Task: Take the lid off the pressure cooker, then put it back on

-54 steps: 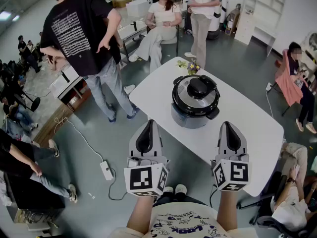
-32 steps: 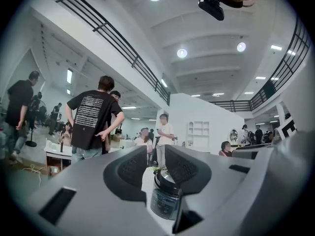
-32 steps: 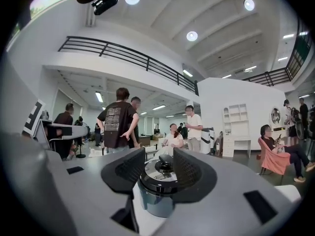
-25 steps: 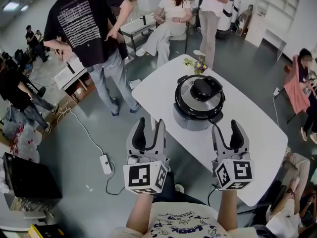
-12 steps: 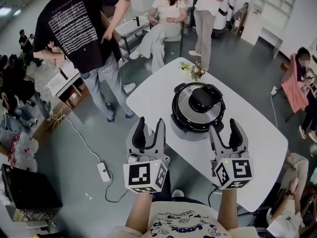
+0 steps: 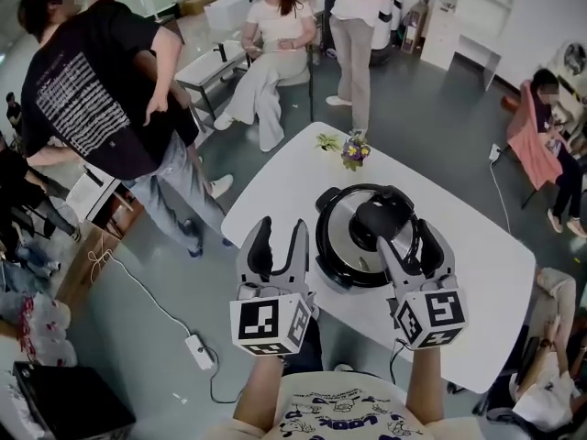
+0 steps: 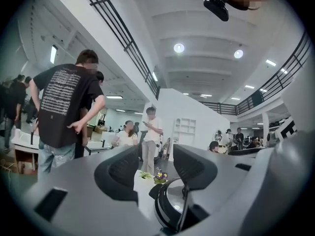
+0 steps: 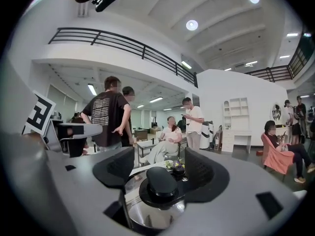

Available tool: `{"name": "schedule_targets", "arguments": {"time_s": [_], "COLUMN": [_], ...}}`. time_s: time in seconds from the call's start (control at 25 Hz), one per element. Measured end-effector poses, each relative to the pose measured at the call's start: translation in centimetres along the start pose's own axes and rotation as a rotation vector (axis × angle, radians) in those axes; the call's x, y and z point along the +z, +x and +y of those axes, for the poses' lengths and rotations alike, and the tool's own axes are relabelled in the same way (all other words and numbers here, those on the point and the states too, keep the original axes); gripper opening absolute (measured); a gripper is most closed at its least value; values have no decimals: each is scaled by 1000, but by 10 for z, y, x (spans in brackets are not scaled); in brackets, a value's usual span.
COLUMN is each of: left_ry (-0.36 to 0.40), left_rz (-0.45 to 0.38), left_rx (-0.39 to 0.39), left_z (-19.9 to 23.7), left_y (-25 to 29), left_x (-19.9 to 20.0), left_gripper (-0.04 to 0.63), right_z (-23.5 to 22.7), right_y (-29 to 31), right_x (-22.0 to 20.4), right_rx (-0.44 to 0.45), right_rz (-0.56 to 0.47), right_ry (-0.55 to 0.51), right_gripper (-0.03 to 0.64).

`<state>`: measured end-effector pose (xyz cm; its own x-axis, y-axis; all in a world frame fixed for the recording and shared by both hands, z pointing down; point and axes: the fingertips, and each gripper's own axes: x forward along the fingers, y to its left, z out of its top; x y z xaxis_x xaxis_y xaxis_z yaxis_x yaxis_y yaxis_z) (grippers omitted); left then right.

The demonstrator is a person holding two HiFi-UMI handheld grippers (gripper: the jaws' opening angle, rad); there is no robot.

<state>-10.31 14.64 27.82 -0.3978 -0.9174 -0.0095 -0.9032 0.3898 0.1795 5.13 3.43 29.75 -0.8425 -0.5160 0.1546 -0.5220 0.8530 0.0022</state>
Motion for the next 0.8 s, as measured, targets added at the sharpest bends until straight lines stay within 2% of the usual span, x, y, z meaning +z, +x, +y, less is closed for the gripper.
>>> {"name": "schedule_targets", "arguments": {"time_s": [0.4,0.56,0.8], "left_ry": [-82,-108,-140], "left_rz": [109,188,325], "left_rx": [-163,-238,-323], "left_z": [26,29,32], "left_y": [105,140,176], "left_x": [-20,-41,-82], "left_gripper": [215,215,215], "right_z": [0,1,-1], "right_y": [78,99,116], "right_x": [-13,-26,-39], "right_rx": [-13,19,45], "right_rz": [146,206,305], "right_ry": [-28,1,-26], "right_gripper": [356,367,367]}}
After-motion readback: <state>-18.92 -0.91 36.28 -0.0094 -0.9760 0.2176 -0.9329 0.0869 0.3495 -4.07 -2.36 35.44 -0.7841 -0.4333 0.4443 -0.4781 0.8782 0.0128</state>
